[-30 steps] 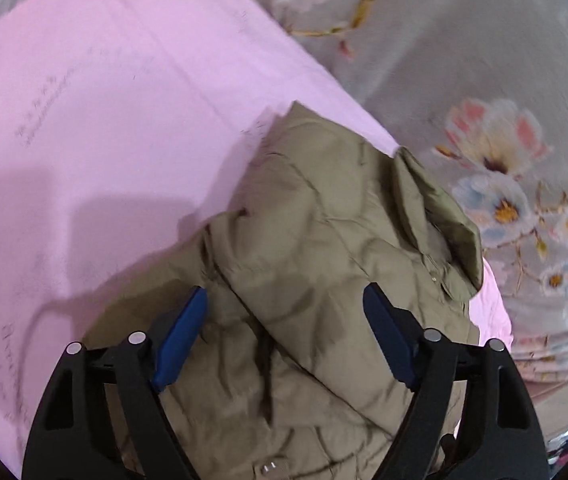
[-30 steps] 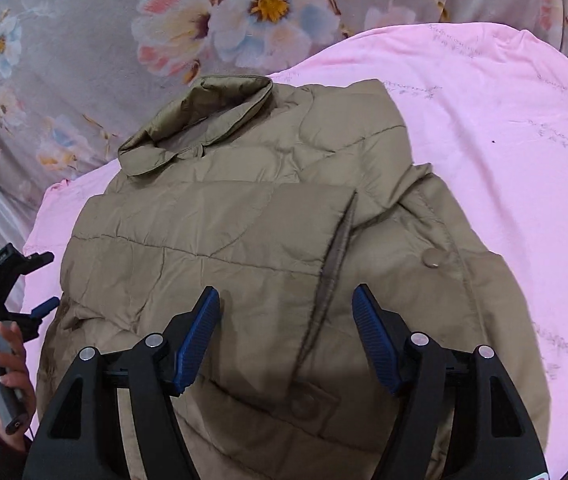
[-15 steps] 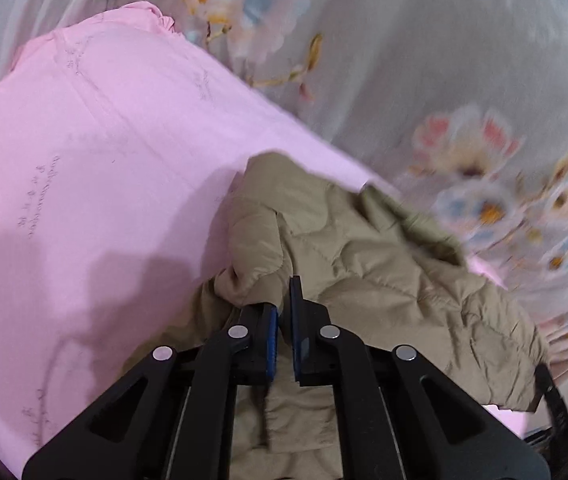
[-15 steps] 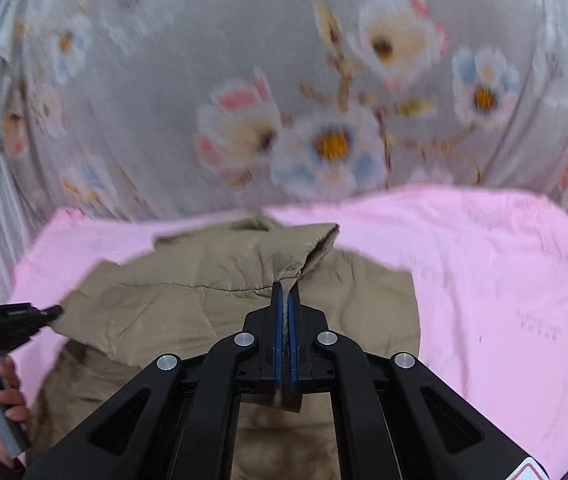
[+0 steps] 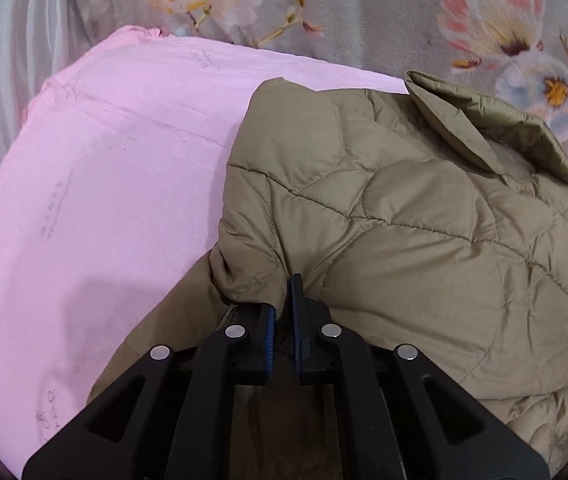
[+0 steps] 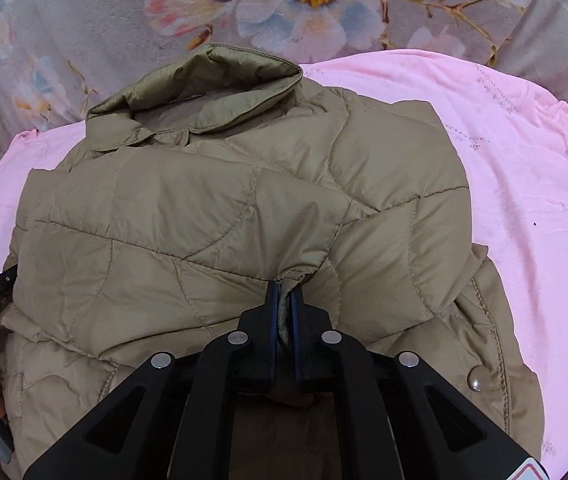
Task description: Fold large clothes
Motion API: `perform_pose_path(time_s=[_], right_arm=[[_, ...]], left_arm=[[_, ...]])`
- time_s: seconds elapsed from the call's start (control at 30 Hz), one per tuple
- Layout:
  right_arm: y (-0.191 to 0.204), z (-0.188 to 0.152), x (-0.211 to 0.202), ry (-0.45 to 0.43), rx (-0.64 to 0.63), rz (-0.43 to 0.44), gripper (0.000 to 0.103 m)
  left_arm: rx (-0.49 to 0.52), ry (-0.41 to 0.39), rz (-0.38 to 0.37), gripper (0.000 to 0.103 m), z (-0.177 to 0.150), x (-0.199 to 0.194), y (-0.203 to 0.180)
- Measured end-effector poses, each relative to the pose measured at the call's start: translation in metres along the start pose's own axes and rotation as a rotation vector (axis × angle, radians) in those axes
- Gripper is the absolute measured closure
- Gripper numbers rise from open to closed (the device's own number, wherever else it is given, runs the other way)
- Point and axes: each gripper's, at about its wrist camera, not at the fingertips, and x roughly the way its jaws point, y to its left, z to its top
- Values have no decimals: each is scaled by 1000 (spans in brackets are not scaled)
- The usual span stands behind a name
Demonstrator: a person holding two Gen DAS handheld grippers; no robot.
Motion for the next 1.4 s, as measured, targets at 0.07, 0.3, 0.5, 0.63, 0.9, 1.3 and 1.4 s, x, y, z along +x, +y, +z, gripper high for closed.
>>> perform_pose_path(time_s=[0.07,0.3,0.5,0.63,0.9,1.3,1.4], right_arm=[[-3,-2,-17,12,9,-19,86],[17,10,-100,-223,29,47,64],[75,17,-45,-110,-70,111,88],[81,-3,0,-26,-84,83,98],[76,-16,11,-41,-68,101,100],[74,-15,13,-38,-59,110,100],[73,-15,13,-36,-56,114,100]], left_arm=[[30,-11,4,77,-2,-17,4],[53,-191,-45,48,24,-101,-7],[83,-69,-76,49,24,-51,-66],[95,-33,-50,51,-4,-15,-73],[136,-80,-6,51,-21,-4,-80],[158,-78,26,51,-24,-4,-84],[170,-77,41,51,-25,-3,-87]])
